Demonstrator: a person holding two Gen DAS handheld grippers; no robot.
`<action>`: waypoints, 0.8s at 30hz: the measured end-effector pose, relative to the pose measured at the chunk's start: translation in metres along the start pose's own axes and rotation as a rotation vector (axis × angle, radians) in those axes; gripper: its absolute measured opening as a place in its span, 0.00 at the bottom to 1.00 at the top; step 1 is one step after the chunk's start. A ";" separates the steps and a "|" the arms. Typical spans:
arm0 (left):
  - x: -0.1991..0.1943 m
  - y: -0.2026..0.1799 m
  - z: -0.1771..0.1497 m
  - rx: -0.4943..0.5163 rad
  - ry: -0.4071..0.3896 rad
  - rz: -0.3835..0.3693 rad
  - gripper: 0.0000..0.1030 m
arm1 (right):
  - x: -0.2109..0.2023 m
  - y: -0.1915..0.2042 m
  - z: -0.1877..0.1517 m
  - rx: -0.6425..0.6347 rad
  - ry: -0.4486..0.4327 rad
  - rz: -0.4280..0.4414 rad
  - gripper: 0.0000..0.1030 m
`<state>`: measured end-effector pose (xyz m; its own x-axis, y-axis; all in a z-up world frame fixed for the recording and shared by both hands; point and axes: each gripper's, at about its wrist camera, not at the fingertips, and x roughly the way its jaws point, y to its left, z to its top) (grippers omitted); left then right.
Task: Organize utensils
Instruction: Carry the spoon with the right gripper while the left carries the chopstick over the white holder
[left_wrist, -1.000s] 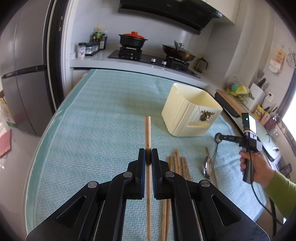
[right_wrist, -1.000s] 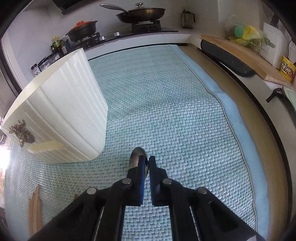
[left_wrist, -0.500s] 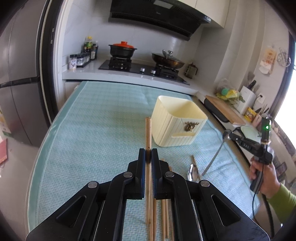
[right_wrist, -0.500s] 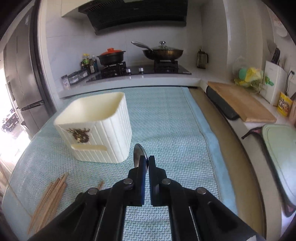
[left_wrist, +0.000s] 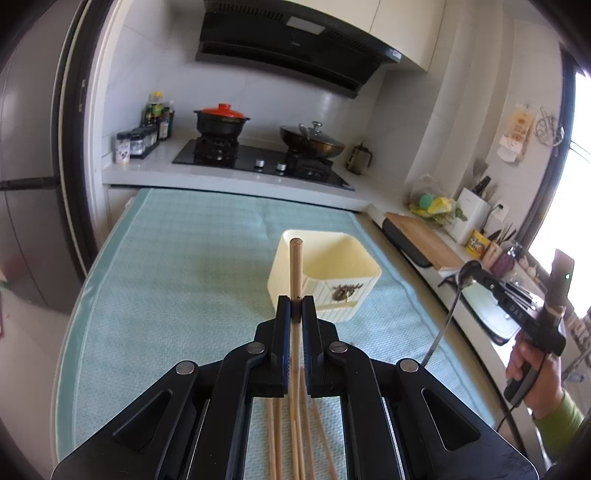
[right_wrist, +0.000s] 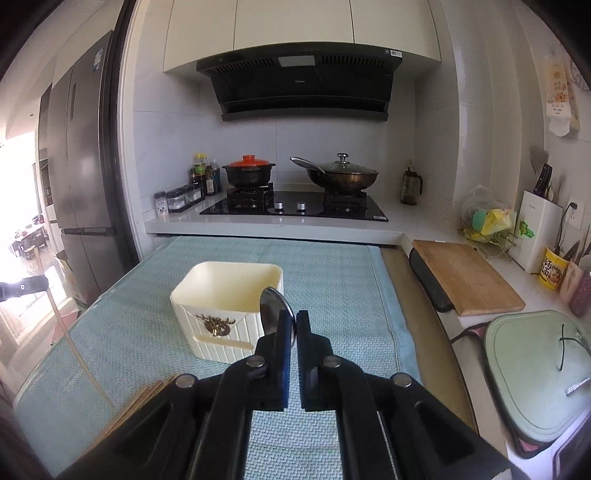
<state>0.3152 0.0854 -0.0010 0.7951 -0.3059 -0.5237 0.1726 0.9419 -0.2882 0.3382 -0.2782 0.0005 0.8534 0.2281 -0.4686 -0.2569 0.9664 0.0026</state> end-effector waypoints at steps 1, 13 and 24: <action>0.000 -0.002 0.008 0.002 -0.009 -0.007 0.04 | 0.000 0.002 0.006 -0.010 -0.009 0.000 0.03; 0.055 -0.034 0.144 0.038 -0.115 -0.024 0.04 | 0.078 0.017 0.105 -0.073 -0.090 -0.030 0.03; 0.194 -0.016 0.133 0.020 0.046 0.056 0.04 | 0.201 0.024 0.082 -0.096 0.021 -0.008 0.03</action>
<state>0.5442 0.0292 0.0091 0.7763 -0.2586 -0.5750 0.1407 0.9601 -0.2419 0.5407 -0.1997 -0.0209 0.8462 0.2172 -0.4865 -0.2933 0.9522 -0.0850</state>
